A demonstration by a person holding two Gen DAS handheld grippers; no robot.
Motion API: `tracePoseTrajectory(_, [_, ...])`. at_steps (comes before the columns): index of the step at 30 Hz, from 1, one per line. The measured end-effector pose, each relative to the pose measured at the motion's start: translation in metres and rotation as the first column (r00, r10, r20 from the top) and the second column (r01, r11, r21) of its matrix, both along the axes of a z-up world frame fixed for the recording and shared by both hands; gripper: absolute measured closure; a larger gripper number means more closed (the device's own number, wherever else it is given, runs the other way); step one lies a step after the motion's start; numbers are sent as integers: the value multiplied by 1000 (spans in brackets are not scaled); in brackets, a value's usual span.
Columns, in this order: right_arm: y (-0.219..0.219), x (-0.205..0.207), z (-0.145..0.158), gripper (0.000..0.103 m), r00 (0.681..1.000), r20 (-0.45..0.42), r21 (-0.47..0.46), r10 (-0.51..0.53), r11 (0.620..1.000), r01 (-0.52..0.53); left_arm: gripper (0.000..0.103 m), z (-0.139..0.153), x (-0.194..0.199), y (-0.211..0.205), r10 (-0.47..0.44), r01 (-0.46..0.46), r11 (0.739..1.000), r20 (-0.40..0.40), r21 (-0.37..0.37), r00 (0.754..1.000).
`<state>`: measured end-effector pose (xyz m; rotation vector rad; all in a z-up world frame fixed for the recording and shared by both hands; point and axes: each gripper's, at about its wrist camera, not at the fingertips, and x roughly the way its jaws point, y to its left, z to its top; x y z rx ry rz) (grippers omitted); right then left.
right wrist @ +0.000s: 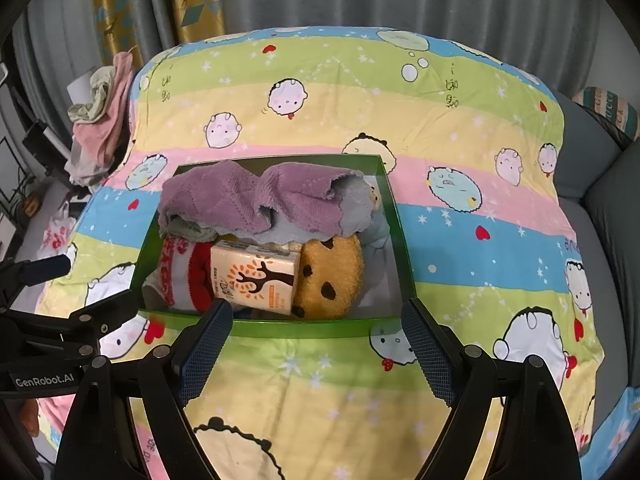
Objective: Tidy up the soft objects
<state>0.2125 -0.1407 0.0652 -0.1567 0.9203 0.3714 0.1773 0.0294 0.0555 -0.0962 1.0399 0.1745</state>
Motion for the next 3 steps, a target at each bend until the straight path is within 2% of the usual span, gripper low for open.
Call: tracePoseTrajectory(3, [-1,-1,2,16,1000,4,-3,-1,1000,1,1,1,0,-1,-2,2,1000,6,-7,1000])
